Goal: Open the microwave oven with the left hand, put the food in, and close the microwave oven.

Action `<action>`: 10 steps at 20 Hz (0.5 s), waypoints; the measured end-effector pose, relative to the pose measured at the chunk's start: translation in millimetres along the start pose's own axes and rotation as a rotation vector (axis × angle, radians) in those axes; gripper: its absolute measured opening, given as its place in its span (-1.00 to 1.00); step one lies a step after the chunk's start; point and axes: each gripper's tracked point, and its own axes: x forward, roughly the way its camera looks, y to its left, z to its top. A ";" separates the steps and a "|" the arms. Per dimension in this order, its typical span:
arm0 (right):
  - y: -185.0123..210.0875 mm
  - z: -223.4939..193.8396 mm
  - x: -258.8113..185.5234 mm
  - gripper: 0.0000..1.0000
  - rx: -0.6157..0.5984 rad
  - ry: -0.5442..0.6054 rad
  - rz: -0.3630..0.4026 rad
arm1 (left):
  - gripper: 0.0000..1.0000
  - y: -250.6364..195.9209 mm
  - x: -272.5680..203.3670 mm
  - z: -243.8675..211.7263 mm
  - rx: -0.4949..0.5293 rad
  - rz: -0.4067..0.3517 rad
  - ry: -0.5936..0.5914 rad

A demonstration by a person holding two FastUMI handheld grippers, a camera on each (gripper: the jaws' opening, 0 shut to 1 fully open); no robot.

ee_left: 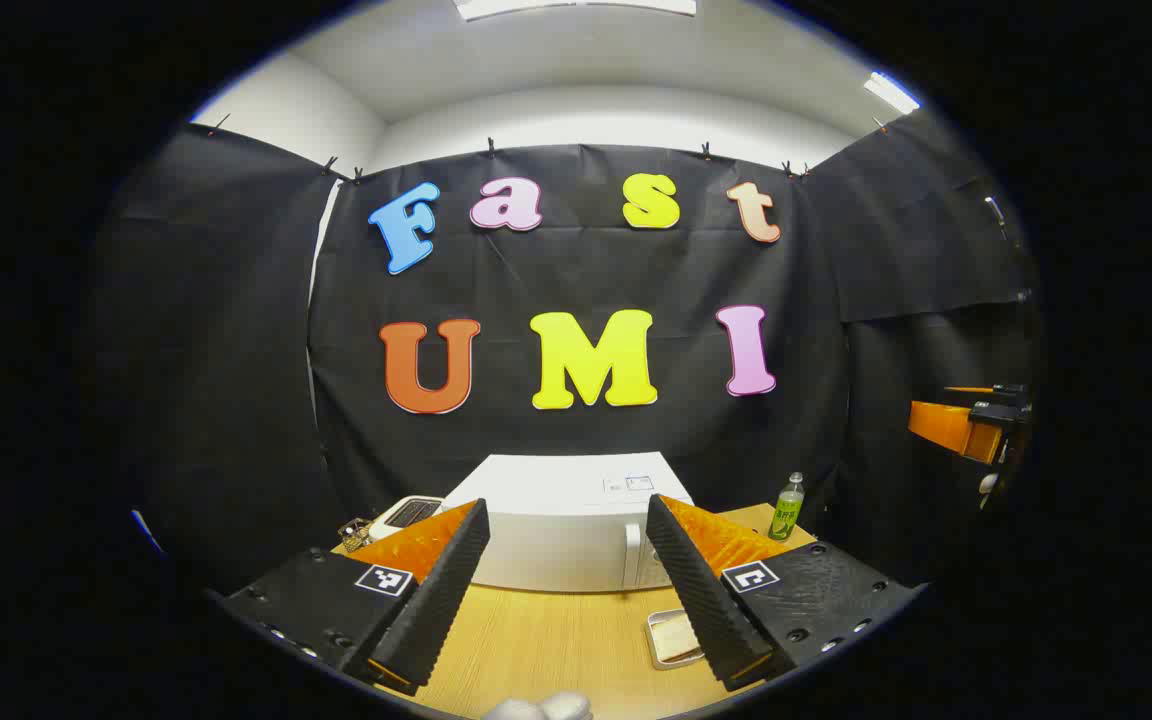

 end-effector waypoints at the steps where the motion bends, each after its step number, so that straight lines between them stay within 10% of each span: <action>1: -0.7 1.1 1.4 0.83 -0.009 -0.006 -0.003 | 0.93 2.0 -0.2 -1.5 -0.001 0.001 0.004; 10: 5.1 1.4 12.7 1.00 -0.026 -0.006 -0.013 | 0.92 20.0 15.1 -10.7 -0.004 0.016 0.014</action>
